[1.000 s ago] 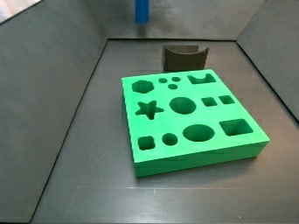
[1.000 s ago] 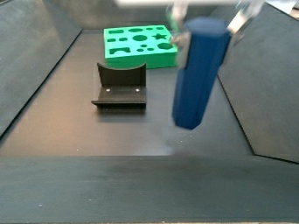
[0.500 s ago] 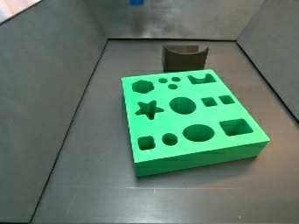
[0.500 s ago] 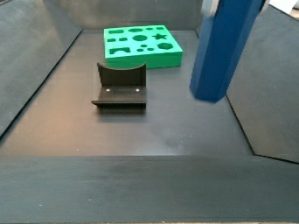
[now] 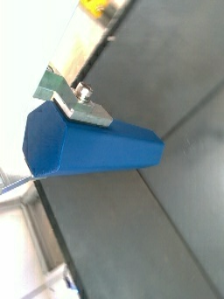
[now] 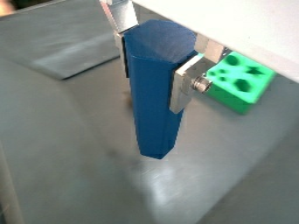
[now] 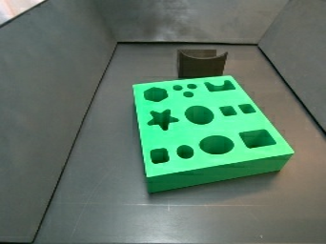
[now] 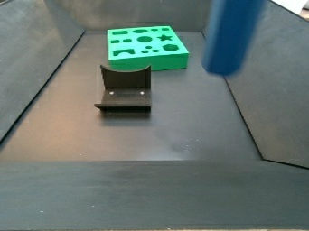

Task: Pick up the hexagon object. Move up. Move to above the board. Insert the hexagon object.
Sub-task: Move to above the board.

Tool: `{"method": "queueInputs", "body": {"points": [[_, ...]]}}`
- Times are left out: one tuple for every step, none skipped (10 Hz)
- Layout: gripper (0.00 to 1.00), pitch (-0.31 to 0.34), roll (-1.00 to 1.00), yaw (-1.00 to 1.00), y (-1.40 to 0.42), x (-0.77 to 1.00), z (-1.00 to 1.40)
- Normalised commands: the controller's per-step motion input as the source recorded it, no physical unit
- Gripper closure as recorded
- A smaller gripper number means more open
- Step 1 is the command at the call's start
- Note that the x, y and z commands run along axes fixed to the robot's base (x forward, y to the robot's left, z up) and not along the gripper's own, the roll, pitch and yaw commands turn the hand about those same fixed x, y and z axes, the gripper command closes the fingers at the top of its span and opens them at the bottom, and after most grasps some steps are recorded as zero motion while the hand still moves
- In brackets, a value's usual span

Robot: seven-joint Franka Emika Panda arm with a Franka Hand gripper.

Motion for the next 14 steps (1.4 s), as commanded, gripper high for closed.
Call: {"method": "queueInputs", "body": {"points": [[1.0, 0.193, 0.07, -0.57, -1.0, 0.09, 0.06], [1.0, 0.077, 0.0, -0.3, -1.0, 0.09, 0.06], [1.0, 0.043, -0.01, -0.16, -1.0, 0.08, 0.06], [1.0, 0.03, -0.02, -0.1, -1.0, 0.08, 0.06], [1.0, 0.023, -0.03, -0.04, -1.0, 0.08, 0.06], [1.0, 0.023, -0.02, -0.02, -1.0, 0.08, 0.06], [1.0, 0.014, -0.01, -0.01, -1.0, 0.08, 0.06], [1.0, 0.004, -0.03, -0.01, -1.0, 0.08, 0.07], [1.0, 0.01, 0.0, 0.0, -1.0, 0.08, 0.07], [1.0, 0.013, 0.0, 0.01, -1.0, 0.08, 0.07], [1.0, 0.025, -0.01, 0.0, -1.0, 0.08, 0.08], [1.0, 0.032, -0.02, 0.01, -1.0, 0.08, 0.08], [1.0, 0.055, -0.01, 0.0, -1.0, 0.09, 0.08], [1.0, 0.066, -0.01, 0.01, -1.0, 0.1, 0.08]]}}
